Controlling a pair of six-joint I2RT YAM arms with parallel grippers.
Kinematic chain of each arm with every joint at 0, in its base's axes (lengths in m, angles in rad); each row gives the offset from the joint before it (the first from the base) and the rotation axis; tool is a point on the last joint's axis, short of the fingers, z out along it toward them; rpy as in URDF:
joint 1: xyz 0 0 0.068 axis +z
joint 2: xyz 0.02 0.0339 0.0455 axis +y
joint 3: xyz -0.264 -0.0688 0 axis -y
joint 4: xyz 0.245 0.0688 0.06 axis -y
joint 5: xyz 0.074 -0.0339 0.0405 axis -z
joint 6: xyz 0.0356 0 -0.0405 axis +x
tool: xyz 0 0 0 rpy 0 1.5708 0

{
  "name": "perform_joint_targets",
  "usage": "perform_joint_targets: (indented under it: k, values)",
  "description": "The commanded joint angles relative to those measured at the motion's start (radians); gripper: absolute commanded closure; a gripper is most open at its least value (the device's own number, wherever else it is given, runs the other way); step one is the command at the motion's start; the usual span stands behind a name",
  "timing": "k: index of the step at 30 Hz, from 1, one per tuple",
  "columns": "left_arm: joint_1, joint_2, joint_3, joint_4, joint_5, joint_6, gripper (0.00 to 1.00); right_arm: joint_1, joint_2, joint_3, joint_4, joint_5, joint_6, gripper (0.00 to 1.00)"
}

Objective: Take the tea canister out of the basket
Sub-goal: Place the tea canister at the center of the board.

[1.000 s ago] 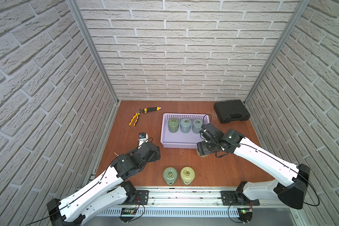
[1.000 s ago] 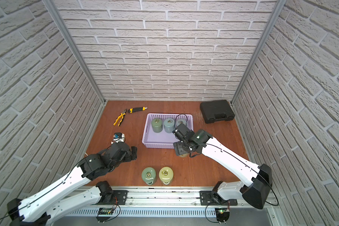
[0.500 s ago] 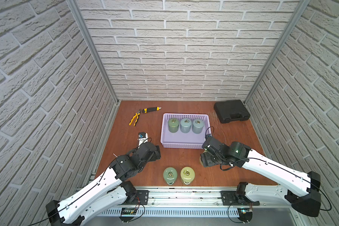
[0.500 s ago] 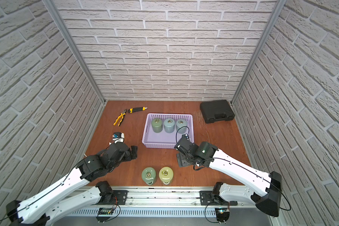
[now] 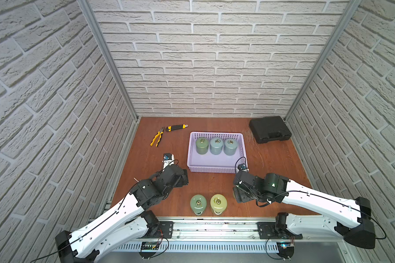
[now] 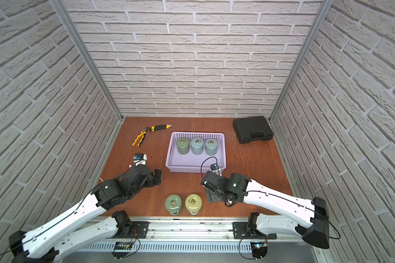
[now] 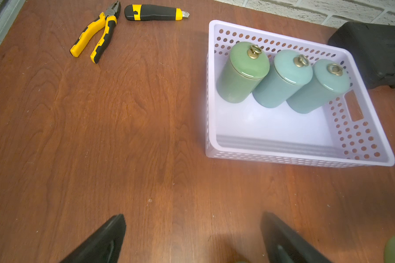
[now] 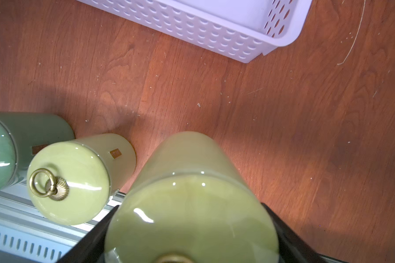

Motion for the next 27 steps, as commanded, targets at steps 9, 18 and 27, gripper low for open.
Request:
perform_joint_targets:
  k: [9, 18, 27]
  values:
    - [0.008, 0.003, 0.015, 0.006, 0.0, 0.011, 0.02, 0.115, 0.017, -0.034, 0.066, 0.088, 0.133, 0.57]
    - [0.016, 0.0, 0.018, -0.009, 0.0, 0.013, 0.02, 0.171, 0.049, -0.06, 0.085, 0.098, 0.199, 0.57]
    - [0.021, 0.002, 0.019, -0.016, 0.003, 0.013, 0.02, 0.185, 0.05, -0.13, 0.133, 0.081, 0.245, 0.57]
